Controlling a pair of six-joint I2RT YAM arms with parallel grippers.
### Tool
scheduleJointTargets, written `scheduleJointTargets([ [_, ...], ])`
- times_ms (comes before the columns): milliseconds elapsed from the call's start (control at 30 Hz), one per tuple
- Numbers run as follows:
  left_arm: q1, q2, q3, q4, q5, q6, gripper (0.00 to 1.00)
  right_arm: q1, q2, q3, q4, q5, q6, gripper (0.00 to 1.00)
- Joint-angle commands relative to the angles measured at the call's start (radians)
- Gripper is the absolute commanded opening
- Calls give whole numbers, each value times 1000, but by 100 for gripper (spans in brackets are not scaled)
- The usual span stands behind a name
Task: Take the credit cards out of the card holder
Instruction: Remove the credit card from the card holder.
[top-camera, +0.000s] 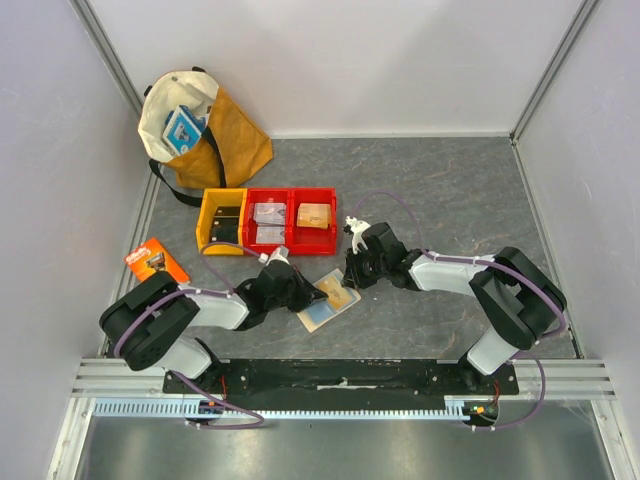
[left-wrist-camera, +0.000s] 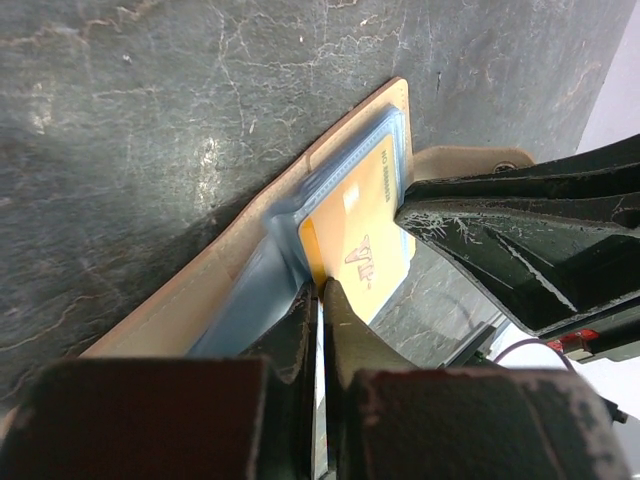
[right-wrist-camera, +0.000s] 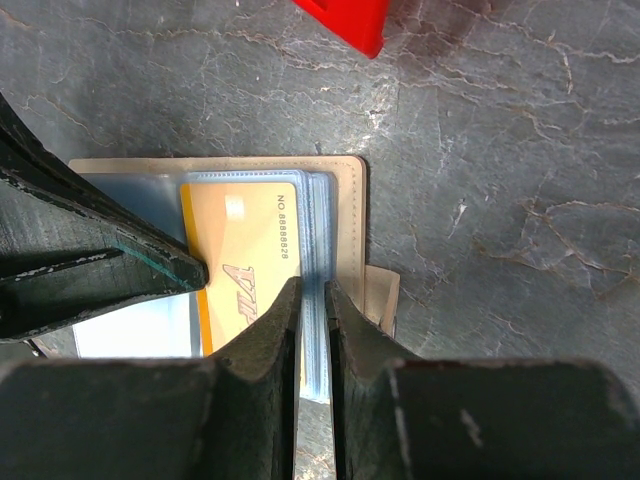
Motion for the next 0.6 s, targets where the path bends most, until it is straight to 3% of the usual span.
scheduleJointTargets([
  [0, -10, -22, -27, -23, 4, -29, 2, 10, 17, -36, -81, -2, 7, 19],
  [333, -10, -87, -57, -116, 6, -47, 2, 10, 16, -27, -79, 11, 12, 19],
  [567, -10, -70, -35, -125, 12, -32, 2, 11, -88, 4, -93, -5, 4, 26],
])
